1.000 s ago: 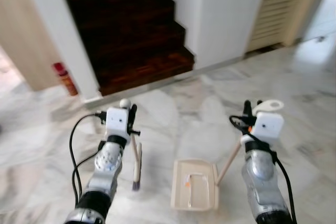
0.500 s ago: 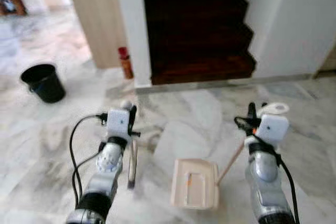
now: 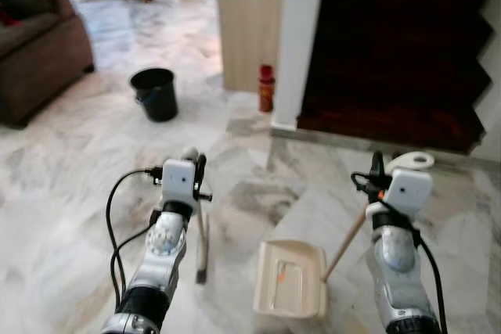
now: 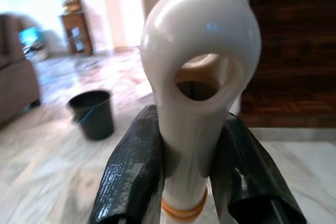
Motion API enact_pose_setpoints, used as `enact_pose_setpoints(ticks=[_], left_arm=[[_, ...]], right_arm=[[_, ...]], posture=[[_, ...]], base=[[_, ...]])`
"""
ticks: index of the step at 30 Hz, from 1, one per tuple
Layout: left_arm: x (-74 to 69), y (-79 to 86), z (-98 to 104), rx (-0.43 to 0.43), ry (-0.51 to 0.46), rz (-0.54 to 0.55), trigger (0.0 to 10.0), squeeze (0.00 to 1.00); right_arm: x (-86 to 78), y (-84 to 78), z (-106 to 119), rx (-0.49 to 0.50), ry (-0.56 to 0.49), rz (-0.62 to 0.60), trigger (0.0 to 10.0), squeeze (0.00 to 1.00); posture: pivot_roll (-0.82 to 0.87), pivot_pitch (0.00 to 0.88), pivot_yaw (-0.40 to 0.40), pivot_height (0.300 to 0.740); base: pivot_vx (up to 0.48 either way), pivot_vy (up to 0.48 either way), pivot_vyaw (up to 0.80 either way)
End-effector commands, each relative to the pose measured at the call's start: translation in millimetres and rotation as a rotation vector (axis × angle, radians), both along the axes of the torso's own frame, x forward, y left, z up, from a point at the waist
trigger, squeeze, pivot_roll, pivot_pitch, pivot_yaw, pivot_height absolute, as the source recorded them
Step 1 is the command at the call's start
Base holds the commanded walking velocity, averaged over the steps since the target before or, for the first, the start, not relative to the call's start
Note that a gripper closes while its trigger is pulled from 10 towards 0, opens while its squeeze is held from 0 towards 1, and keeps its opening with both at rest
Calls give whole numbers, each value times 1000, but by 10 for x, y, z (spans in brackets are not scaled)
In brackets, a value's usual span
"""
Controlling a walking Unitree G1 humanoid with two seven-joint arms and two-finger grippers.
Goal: Sweep floor
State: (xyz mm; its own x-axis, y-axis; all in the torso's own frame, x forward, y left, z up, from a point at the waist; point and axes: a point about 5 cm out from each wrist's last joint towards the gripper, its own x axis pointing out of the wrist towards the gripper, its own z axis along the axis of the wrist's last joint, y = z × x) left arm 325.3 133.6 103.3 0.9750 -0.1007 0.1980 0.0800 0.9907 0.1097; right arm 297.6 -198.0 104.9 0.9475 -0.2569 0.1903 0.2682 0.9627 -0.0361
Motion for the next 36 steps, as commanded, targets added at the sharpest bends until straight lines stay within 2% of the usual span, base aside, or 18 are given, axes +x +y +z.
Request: enact_pose_setpoints(ticks=[1,6,30,31,34,36], left_arm=[[23,60,117,2,-51,24,10000,0],[17,72,113,3,-49,31,10000,0],[-21,-9,75,-10,-35,-8,10000,0],[-19,-12,64,-25,-23,-9,10000,0],[15,39,5,-211,64,50,10000,0],[27,74,-18,-275,91,75,10000,0]], right_arm=[[43,70,117,-1,-50,22,10000,0],[56,98,115,9,-44,39,10000,0],[61,134,100,27,-29,79,10000,0],[61,135,99,25,-28,79,10000,0],[54,134,100,23,-27,82,10000,0],[50,129,100,22,-27,84,10000,0]], posture=[[-18,0,-14,740],[-17,0,-19,740],[-32,0,-18,740],[-32,0,-18,740],[-39,0,-19,740],[-38,0,-20,740]], base=[[0,0,800],[0,0,771],[0,0,0],[0,0,0],[0,0,0],[0,0,0]])
